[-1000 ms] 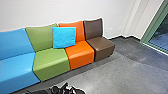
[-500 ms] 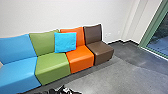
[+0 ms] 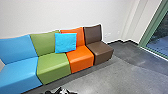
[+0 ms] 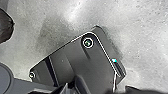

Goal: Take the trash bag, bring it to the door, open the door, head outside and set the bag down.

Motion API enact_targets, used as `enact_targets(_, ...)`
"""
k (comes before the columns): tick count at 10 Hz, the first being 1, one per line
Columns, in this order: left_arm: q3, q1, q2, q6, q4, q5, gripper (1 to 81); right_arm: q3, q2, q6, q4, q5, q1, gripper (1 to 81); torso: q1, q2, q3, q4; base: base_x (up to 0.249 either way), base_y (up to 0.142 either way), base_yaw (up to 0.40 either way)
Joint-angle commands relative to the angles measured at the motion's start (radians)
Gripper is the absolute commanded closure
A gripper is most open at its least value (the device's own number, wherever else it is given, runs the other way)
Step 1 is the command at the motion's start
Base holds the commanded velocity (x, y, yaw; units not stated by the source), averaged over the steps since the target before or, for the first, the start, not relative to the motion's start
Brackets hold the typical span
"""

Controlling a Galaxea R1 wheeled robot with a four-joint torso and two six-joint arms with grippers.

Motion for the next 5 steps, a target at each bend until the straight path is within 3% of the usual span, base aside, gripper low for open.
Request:
enact_targets(1, 0.025, -0.096, -0.043, 0.02, -0.021, 0.069, 81.1, 0.011, -0.049, -0.005, -0.001, -0.072, 0.027, 1.0, -0.063, 0.097, 0.0, 0.0, 0.0, 0.0, 0.0)
enact_targets(3, 0.06, -0.084, -0.089, 0.028, -0.021, 0.068, 81.1, 0.0, -0.03, -0.005, -0.001, -0.072, 0.028, 1.0, -0.109, 0.169, 0.06, 0.0, 0.0, 0.0, 0.0)
enact_targets(5, 0.102, -0.083, -0.126, 0.028, -0.019, 0.068, 81.1, -0.012, -0.017, -0.005, -0.001, -0.072, 0.028, 1.0, -0.151, 0.235, 0.091, 0.0, 0.0, 0.0, 0.0)
